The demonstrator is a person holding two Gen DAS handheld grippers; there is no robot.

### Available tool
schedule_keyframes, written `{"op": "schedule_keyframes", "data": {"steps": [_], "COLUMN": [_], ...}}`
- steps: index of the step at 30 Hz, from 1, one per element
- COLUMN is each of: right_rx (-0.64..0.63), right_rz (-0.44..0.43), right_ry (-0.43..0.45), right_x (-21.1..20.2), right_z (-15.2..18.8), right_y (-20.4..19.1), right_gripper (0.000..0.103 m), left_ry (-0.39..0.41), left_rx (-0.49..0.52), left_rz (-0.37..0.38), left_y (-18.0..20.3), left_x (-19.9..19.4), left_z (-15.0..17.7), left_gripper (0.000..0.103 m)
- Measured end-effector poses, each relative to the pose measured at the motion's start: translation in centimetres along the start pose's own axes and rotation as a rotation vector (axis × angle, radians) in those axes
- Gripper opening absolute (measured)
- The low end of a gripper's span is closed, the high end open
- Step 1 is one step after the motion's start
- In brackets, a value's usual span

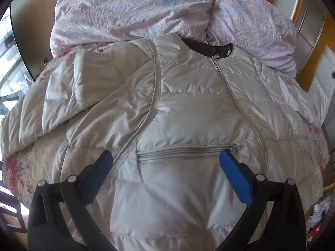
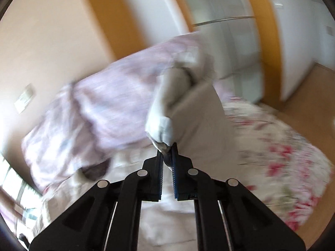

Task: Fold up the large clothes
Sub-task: 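Carry the held sleeve across the jacket body toward the collar, then release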

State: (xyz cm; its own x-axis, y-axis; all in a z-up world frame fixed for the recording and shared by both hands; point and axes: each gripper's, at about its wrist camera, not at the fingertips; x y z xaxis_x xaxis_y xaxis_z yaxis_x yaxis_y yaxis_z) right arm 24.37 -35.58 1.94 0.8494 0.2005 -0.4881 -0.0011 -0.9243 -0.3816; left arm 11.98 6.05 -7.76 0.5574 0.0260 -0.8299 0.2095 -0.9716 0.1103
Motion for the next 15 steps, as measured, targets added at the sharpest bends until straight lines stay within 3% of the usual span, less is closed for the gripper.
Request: {"op": "schedule_keyframes", "data": {"steps": [3, 7, 11, 15], "right_rx": [-0.071, -0.121, -0.169, -0.238], "right_rz": [-0.141, -0.268, -0.318, -0.314], "right_ry": [-0.046, -0.123, -0.227, -0.341], "right_x": [0.9, 2.7, 5.7, 8.8], "right_z": [1.2, 3.4, 6.0, 10.0], "right_y": [-5.0, -9.2, -12.9, -16.3], "right_gripper": [0.008, 0.008, 0.008, 0.008], "left_ry": [-0.007, -0.007, 0.006, 0.043], "left_rx": [-0.029, -0.046, -0.055, -0.077], "left_rz": [0.028, 0.03, 0.024, 0.031], "left_y": [-0.9, -1.7, -2.3, -3.2], "left_x": [-0.1, -0.4, -0.7, -1.4], "left_z": [0.1, 0.2, 0.5, 0.7], "left_gripper": [0.101, 0.101, 0.101, 0.101]}}
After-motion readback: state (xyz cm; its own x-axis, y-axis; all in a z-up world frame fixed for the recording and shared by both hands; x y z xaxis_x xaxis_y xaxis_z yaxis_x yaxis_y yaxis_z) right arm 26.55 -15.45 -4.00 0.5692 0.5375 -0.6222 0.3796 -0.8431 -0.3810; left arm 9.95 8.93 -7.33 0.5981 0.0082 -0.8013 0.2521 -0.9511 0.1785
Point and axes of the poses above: each gripper's, at about its wrist camera, not at the fingertips, and x roughly the way its jaws point, y to its right, z to its underside, and after that the axes turned 1 degree about -x, right-handed
